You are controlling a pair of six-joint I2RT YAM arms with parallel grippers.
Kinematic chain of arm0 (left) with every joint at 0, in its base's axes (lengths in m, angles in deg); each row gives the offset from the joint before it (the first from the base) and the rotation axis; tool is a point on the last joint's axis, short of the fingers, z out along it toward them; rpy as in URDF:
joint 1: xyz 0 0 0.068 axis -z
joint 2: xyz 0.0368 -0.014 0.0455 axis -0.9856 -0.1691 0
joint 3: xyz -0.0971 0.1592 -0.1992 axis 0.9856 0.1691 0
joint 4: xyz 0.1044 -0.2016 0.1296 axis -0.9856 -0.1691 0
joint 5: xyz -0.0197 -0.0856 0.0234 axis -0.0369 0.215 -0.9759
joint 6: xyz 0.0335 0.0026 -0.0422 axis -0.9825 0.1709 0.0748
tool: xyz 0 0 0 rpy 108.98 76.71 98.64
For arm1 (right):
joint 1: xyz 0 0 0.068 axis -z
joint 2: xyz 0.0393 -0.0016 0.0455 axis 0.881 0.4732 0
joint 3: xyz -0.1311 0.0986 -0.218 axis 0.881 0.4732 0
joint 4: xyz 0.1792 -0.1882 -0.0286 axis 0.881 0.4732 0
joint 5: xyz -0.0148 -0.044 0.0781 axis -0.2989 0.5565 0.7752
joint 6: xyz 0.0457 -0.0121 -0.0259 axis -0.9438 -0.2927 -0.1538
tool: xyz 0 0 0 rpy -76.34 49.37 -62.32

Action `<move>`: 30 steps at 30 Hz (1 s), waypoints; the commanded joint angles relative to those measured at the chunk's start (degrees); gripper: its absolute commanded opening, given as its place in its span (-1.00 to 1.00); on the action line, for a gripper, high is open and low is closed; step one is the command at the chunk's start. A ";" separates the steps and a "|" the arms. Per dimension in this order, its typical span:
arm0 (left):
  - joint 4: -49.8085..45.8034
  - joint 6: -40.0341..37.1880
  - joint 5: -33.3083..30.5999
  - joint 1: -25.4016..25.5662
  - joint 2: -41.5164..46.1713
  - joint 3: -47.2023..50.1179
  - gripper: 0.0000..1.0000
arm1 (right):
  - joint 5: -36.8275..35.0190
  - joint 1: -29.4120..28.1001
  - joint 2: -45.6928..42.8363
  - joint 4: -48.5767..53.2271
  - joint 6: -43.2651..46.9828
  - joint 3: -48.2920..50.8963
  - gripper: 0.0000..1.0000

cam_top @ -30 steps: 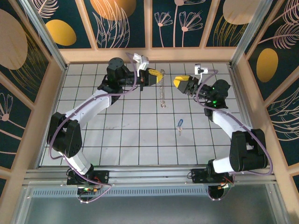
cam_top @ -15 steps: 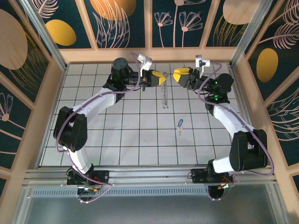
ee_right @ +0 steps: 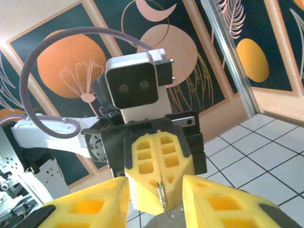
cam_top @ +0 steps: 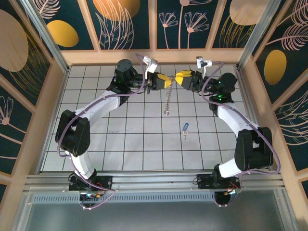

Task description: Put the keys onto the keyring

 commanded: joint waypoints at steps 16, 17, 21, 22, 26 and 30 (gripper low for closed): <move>1.72 -0.02 1.23 0.47 -0.60 -2.59 -1.00 | 2.16 -2.23 -1.35 7.48 7.41 -1.74 -0.42; 1.67 -0.07 1.27 0.54 -0.59 -2.58 -1.00 | 2.03 -2.14 -1.53 7.93 7.78 -1.63 -0.46; 1.45 -0.23 1.36 0.47 -0.82 -2.69 -1.00 | 1.52 -2.11 -2.24 9.69 9.27 -1.09 -0.60; 1.37 -0.23 1.38 0.53 -0.80 -2.71 -1.00 | 1.38 -2.15 -2.37 10.00 9.58 -1.00 -0.64; 0.54 -0.83 1.36 0.51 -0.93 -2.94 -1.00 | 0.91 -1.84 -2.96 11.82 10.91 -0.82 -0.88; 0.09 -1.13 1.36 0.50 -0.82 -2.91 -1.00 | 0.24 -1.38 -3.56 12.79 11.62 -0.43 -1.00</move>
